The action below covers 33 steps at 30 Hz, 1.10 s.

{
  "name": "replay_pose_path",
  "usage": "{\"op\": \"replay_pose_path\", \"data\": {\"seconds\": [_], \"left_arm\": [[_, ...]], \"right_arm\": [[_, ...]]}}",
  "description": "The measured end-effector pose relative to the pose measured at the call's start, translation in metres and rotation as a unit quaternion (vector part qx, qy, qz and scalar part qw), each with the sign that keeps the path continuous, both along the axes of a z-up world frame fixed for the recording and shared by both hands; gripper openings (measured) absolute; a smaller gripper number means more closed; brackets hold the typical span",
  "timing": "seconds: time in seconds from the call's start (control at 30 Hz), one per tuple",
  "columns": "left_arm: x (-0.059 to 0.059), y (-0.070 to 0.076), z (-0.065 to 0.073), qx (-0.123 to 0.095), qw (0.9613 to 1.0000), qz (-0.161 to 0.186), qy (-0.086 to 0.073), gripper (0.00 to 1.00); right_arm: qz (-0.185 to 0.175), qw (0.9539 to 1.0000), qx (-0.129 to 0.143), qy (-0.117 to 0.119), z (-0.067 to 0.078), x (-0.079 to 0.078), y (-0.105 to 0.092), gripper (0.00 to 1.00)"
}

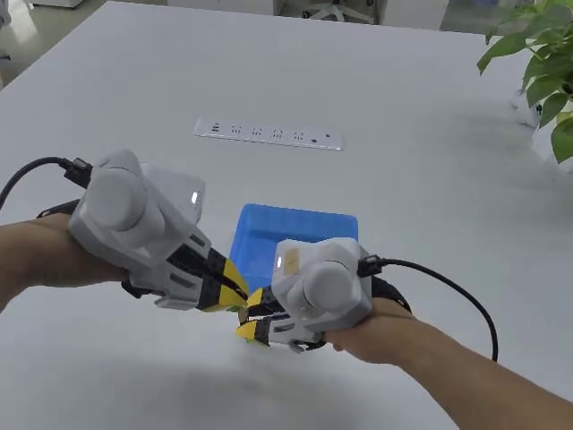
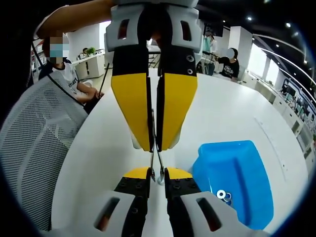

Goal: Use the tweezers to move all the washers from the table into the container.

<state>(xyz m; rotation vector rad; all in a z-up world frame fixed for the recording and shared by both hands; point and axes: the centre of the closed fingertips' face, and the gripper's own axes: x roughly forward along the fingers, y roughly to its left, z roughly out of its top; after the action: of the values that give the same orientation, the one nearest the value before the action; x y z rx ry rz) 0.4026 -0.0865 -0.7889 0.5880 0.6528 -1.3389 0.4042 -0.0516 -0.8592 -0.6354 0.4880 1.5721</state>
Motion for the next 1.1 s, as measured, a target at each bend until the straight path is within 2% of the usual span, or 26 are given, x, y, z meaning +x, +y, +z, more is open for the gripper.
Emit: {"op": "replay_pose_path", "data": {"seconds": [0.17,0.53,1.1], "left_arm": [[0.0017,-0.0006,-0.0037,0.001,1.0,0.001,0.003,0.06],[0.0036,-0.0022,-0.0027,-0.01,0.9999,0.007,0.008,0.06],[0.0094,-0.0015,-0.0048,-0.003,0.9998,0.012,0.012,0.06]], "right_arm": [[-0.001,1.0,0.0,0.003,-0.0031,0.0013,0.0002,0.14],[-0.004,1.0,-0.002,0.007,-0.0065,0.002,-0.0009,0.14],[-0.011,0.9998,0.005,0.015,-0.0028,0.0053,-0.0027,0.14]]}}
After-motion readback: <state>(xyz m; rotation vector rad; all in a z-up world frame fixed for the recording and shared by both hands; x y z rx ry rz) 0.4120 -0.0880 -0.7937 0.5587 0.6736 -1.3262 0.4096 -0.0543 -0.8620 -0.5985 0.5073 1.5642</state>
